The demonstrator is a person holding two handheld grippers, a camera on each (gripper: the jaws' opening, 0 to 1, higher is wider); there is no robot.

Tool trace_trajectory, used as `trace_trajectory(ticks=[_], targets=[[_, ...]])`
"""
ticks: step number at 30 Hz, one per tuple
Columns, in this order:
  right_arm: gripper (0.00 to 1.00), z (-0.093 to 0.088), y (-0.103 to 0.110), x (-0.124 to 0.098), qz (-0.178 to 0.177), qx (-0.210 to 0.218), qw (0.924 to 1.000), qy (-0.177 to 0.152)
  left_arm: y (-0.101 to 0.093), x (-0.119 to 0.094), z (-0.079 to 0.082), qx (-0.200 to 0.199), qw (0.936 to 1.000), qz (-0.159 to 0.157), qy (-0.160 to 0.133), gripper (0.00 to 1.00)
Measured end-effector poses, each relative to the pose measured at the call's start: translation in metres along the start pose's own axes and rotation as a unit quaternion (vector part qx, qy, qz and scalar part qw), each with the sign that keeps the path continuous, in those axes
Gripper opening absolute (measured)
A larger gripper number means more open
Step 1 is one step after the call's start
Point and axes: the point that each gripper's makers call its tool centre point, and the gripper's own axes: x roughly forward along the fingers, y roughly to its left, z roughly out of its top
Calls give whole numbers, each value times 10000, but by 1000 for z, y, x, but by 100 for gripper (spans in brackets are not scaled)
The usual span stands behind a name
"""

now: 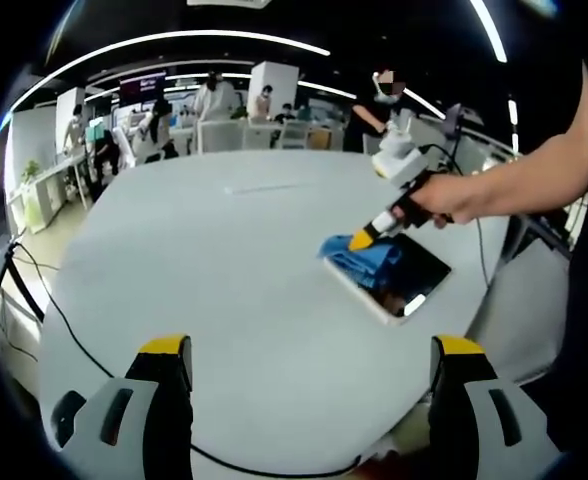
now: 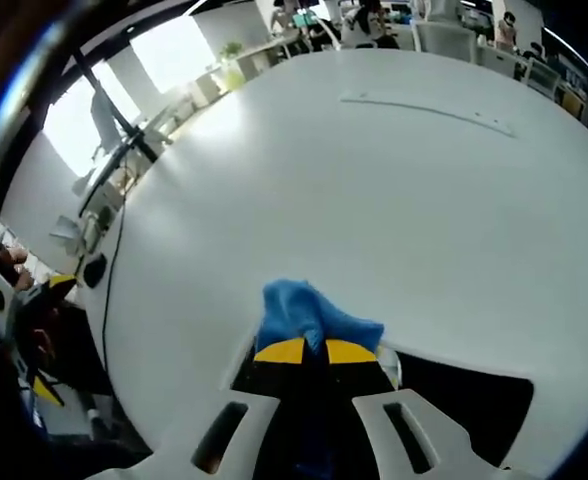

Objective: Wipe the mirror surface with the cleaning cloth until all visible marks leave the cleaned area.

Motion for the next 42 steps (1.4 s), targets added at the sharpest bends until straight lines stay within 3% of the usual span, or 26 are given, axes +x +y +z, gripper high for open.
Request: trace_trajectory(ticks=[21,42], targets=[[0,-3,-5,-3,-61,-168,9998,-41,-6,1,3,37,10000,61,3,100],[0,-22,5,-9,-139,-236,9996,-29,-9,-9,1,111,9999,126,37,100]])
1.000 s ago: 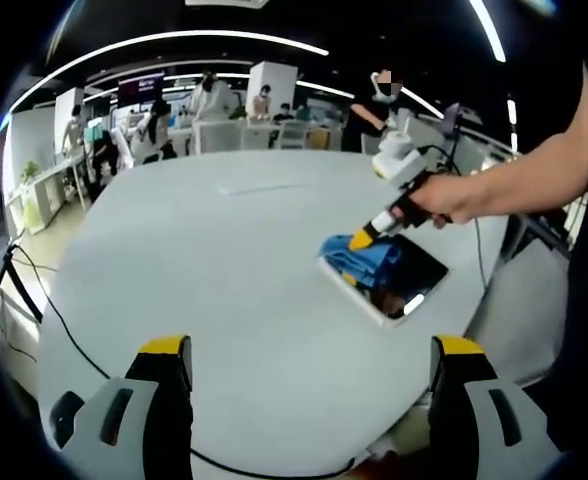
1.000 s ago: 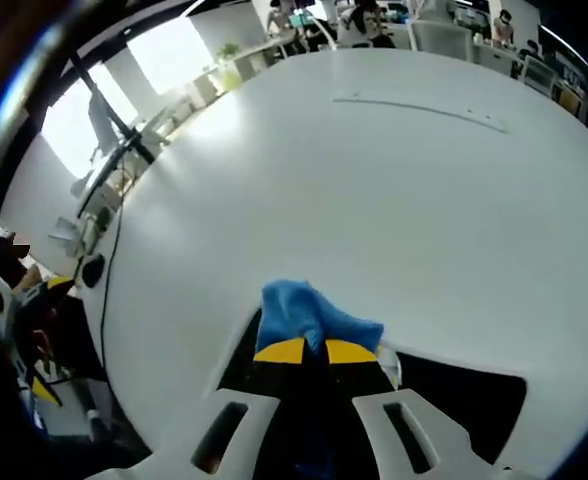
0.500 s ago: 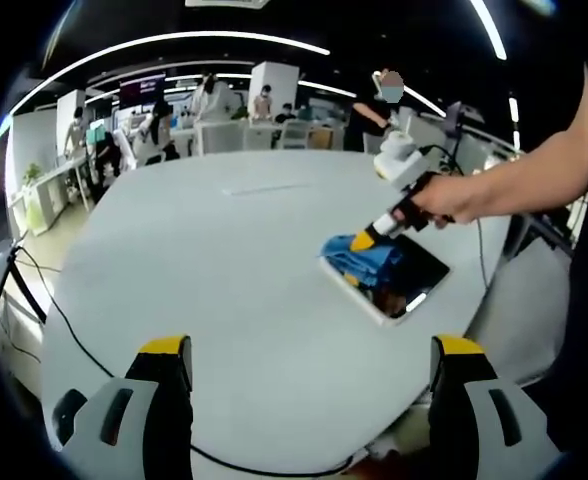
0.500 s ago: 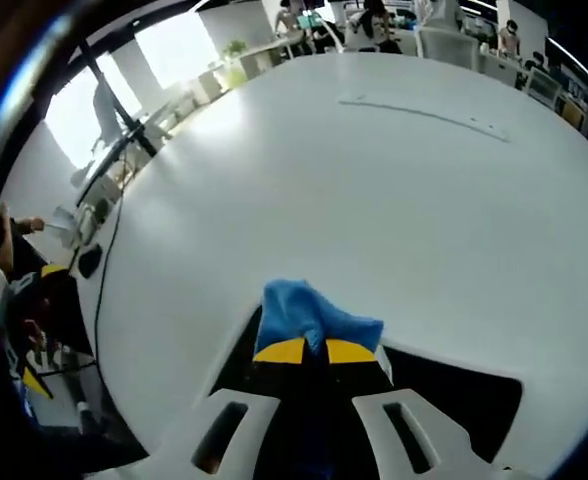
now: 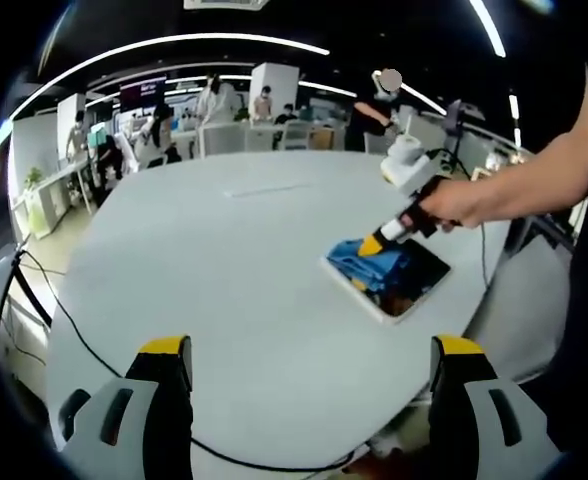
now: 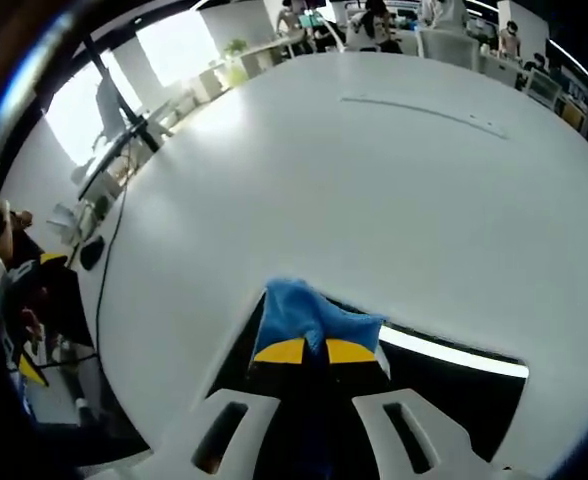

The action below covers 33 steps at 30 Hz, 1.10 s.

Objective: Wipe the mirror surface with the cleaning cloth until all visible marks leave the cleaned area.

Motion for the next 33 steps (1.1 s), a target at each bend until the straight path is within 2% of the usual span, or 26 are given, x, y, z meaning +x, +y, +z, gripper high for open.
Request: trace_trajectory(ticks=[15,21,33], targets=[[0,-17,8,-9,46,38,10000,32,0,-1,3,56,10000,-45,-20,100],[0,-30,14,-15,90,49,9999,27,-1,0,5,99,9999,-76,-30,100],[0,-50,26,-23,165,18,9999,-13,-12,6,1,277,9994,-171,91,100]])
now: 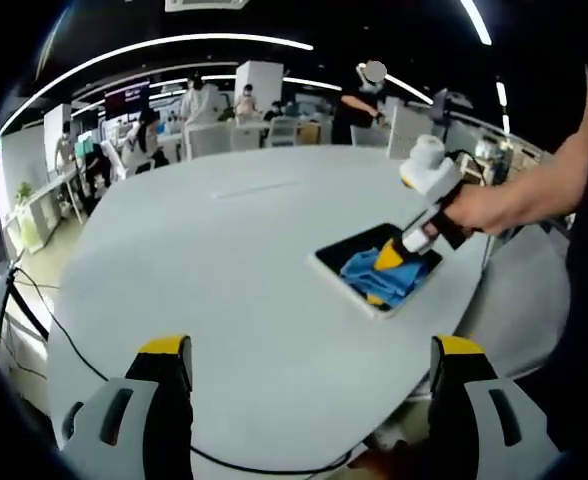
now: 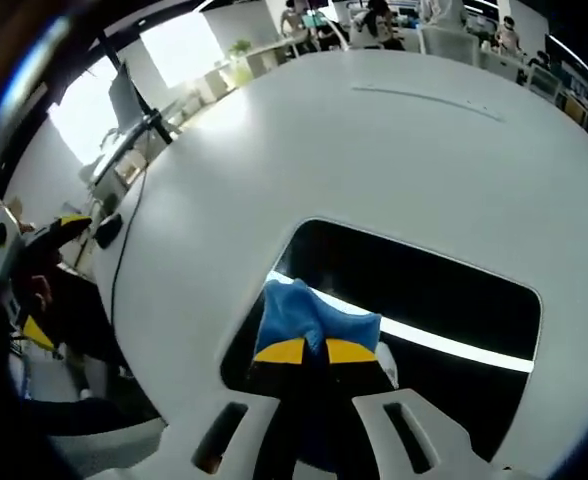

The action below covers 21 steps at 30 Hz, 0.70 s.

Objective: Wipe the mirror surface with the cleaning cloth until all visible marks leave the cleaned area.

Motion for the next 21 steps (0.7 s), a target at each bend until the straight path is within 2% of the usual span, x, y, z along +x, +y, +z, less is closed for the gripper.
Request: trace_trajectory(ticks=[12,21], targets=[[0,-24,13,-10,122,-94,9999,40,-10,7,4,13,10000,-92,-36,100],[0,-41,21,-18,304,10,9994,133,-21,12,6,-22,9999,-126,-44,100]])
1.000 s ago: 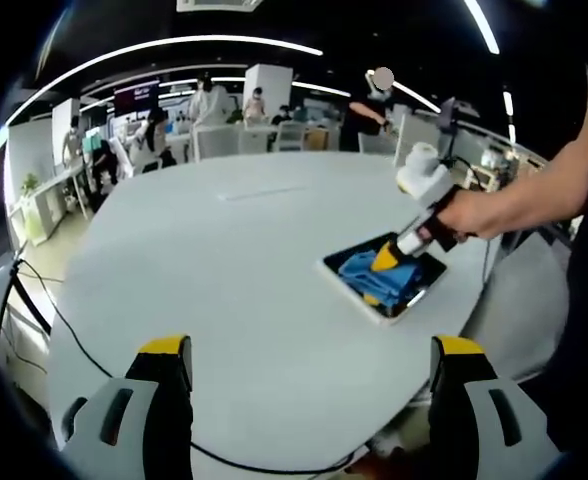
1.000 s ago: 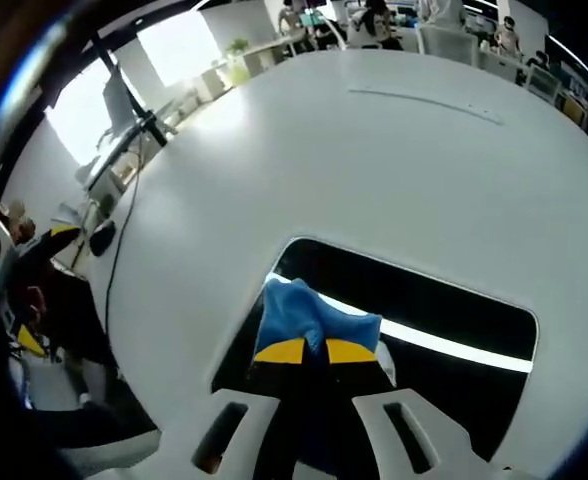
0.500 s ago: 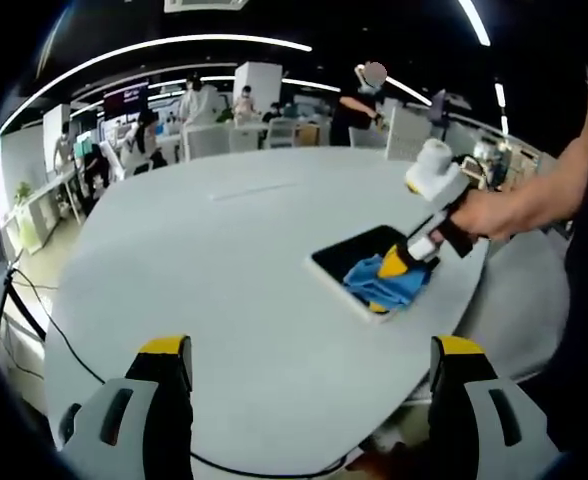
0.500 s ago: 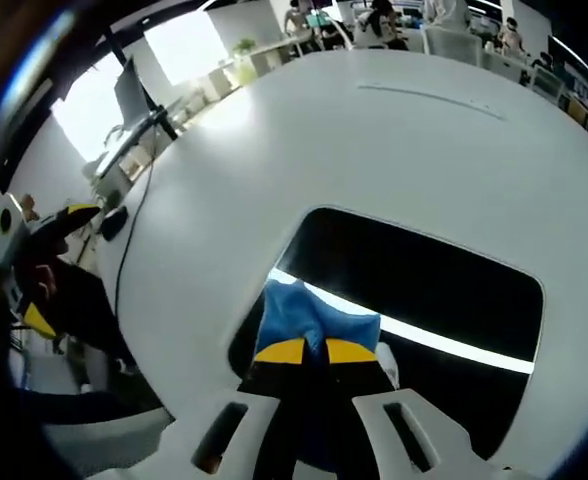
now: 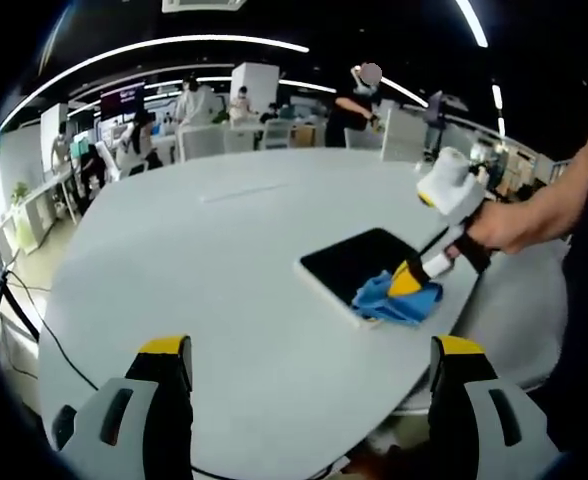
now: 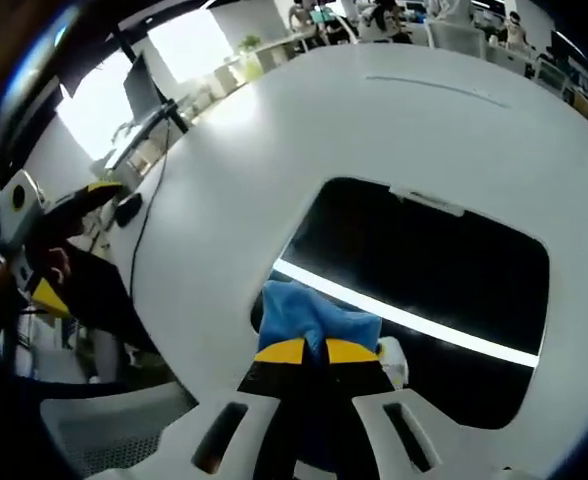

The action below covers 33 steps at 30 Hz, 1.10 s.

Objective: Wipe the mirror surface with the cleaning cloth until all visible marks leave the cleaned area.

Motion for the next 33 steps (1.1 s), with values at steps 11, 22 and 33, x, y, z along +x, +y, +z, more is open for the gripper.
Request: trace_trajectory(ticks=[11,22,33], targets=[[0,0,1,0,62,-1,10000,25,-4,5,1,15,10000,-1,46,100],[0,-2,-8,-4,35,240,9997,27,-2,9,6,47,10000,-14,-2,100],[0,-8,-25,-14,-121,486,9987,49,-3,13,2,78,9999,-111,33,100]])
